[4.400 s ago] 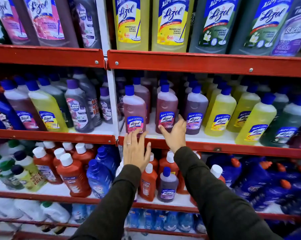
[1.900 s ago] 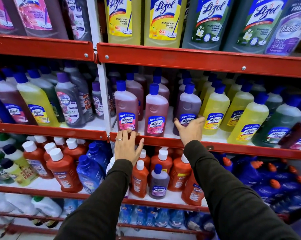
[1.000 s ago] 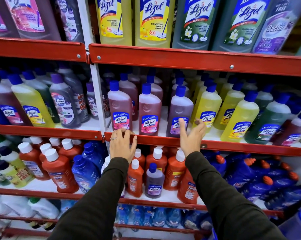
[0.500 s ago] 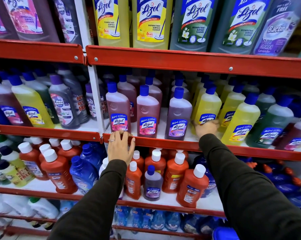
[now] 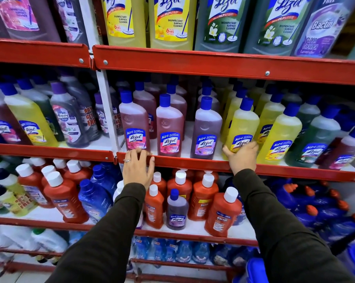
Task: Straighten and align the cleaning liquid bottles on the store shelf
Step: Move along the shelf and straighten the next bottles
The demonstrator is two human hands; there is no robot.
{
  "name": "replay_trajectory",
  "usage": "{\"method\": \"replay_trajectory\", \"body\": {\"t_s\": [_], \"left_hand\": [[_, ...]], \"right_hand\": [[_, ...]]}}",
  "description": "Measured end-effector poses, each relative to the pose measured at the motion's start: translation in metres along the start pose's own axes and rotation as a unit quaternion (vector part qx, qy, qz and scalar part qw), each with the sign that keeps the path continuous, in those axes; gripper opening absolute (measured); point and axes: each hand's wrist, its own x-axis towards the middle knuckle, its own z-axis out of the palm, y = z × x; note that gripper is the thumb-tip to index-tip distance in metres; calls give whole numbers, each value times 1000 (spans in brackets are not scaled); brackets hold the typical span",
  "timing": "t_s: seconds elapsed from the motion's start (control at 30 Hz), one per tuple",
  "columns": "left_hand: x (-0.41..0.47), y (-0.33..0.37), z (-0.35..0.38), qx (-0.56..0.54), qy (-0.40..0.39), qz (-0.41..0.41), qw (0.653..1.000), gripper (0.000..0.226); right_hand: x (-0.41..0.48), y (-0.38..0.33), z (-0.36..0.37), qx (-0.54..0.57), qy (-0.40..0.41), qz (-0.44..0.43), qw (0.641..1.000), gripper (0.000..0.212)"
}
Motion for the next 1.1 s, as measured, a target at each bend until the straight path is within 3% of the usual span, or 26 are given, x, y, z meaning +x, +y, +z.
{"method": "replay_trajectory", "body": {"t_s": [0.37, 0.5, 0.63, 0.73, 0.8, 1.0, 1.1], "left_hand": [[-4, 3, 1, -35, 13, -16, 999, 24], [-23, 20, 13, -43, 8, -14, 999, 43], [-47, 67, 19, -120, -22, 83, 989, 55], [-51, 115, 20, -196, -51, 208, 957, 55], [-49, 151, 22, -267, -91, 233, 931, 57], [-29, 240, 26, -449, -238, 18, 861, 64], [-12, 258, 31, -489, -271, -79, 826, 67]], "right_hand": [[-8, 8, -7, 30, -18, -10, 999, 96], [-6, 14, -14, 125, -34, -3, 992, 112], [-1, 20, -32, 241, -68, 3, 968, 85], [3, 26, -39, 285, -82, -13, 955, 68], [5, 28, -42, 305, -82, -15, 949, 65], [7, 37, -52, 338, -135, -25, 931, 58], [11, 44, -47, 372, -174, -12, 912, 78]]}}
